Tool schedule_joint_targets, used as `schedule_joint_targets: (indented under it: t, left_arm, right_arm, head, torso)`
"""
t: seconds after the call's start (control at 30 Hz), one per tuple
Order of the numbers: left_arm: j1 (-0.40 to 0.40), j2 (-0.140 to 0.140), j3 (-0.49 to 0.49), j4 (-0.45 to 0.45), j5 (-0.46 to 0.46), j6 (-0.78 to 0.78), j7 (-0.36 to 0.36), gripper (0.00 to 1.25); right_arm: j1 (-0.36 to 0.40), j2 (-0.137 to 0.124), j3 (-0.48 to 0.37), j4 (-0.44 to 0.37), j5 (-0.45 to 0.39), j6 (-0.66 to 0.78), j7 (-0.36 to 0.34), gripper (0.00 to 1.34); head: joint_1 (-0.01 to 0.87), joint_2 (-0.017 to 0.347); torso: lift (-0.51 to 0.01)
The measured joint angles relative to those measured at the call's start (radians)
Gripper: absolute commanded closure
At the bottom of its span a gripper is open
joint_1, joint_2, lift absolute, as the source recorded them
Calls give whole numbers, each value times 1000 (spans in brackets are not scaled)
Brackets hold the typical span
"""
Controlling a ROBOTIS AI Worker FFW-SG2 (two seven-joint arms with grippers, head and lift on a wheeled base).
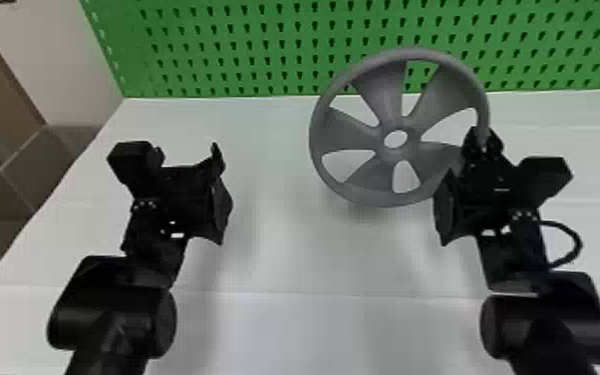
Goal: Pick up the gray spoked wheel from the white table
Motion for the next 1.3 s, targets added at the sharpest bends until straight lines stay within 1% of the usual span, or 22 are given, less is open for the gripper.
schedule_joint_targets:
  t: [0.4, 0.8, 1.3]
  left_arm:
    - [-2, 0, 2, 3, -12, 0, 0, 194]
    - [-3, 0, 2, 6, -10, 0, 0, 194]
    - [-5, 0, 0, 7, -8, 0, 1, 194]
  right_arm:
    - [0, -4, 16, 0, -11, 21, 0, 1220]
    - [0, 0, 0, 0, 2, -20, -14, 1223]
    - [0, 0, 1, 0, 5, -27, -15, 1222]
  head:
    - [779, 137]
    - [779, 137]
    - [779, 137]
  torso:
    - [-85]
    - [-85]
    - [-85]
